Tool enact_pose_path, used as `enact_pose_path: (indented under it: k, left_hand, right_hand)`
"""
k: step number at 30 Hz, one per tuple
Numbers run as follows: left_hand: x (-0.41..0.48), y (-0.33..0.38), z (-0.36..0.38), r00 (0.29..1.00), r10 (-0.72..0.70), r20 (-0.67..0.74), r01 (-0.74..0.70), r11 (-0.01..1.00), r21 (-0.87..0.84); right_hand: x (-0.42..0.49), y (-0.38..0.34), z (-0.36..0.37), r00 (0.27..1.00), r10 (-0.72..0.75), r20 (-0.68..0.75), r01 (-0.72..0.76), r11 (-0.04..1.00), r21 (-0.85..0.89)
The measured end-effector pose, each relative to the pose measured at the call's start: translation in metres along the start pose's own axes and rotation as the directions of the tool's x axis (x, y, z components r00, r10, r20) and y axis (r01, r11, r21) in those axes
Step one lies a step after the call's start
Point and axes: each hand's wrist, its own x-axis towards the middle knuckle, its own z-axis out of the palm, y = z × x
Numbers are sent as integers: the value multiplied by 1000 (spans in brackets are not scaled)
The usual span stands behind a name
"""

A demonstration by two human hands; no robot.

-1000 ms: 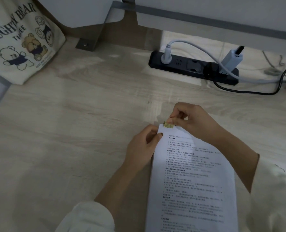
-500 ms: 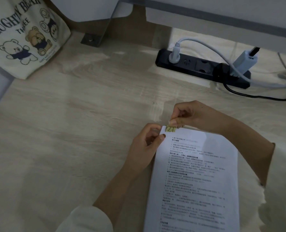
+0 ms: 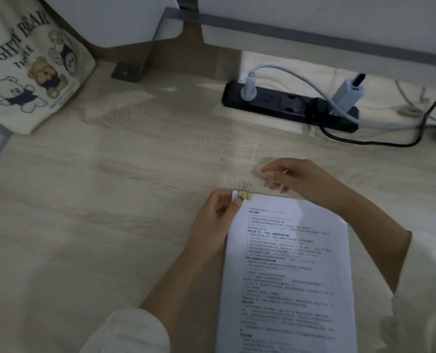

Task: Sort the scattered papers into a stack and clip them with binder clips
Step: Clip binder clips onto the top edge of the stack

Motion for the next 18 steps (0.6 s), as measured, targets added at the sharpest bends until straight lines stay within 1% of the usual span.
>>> enact_pose_path:
  k: [2,5,8,9,10,12,13,14,15,17,18]
  left_hand:
    - [1,6,4,999,-44,-30,46,996,70]
    - [2,7,9,996,-56,-63,70,964,256]
    - [-2,6,15,996,-44,-75,69,920,386]
    - [-4,7,18,995,-20,-94,58,903,425]
    - [-7,8,20,992,33,-122,29,882,471]
    - [-14,9,23,963,223,-153,-84,785,613]
    - [-15,7,24,938,329,-112,-166,707,688]
    - [-16,5,27,912,409,-23,-256,612,748]
    - [-17,2,32,887,453,94,-345,513,786]
    - [-15,-5,44,828,454,330,-501,332,799]
    - [-15,-8,52,799,426,424,-560,272,783]
  right_hand:
    - [-14,12,-15,995,46,-91,-48,999,-14]
    - [-49,39,-41,973,123,-197,-116,992,47]
    - [-94,67,-62,914,183,-361,-148,981,122]
    - [-109,77,-66,882,213,-421,-168,976,141]
    - [-123,87,-69,841,246,-481,-198,969,149]
    - [-147,109,-69,747,319,-583,-306,944,125]
    - [-156,118,-67,707,336,-622,-367,926,83]
    - [-164,126,-62,678,333,-655,-416,909,32]
    - [-168,132,-57,665,322,-674,-450,893,-18]
    - [-173,140,-44,656,330,-678,-484,874,-42]
    - [-173,142,-39,650,336,-681,-485,874,-32]
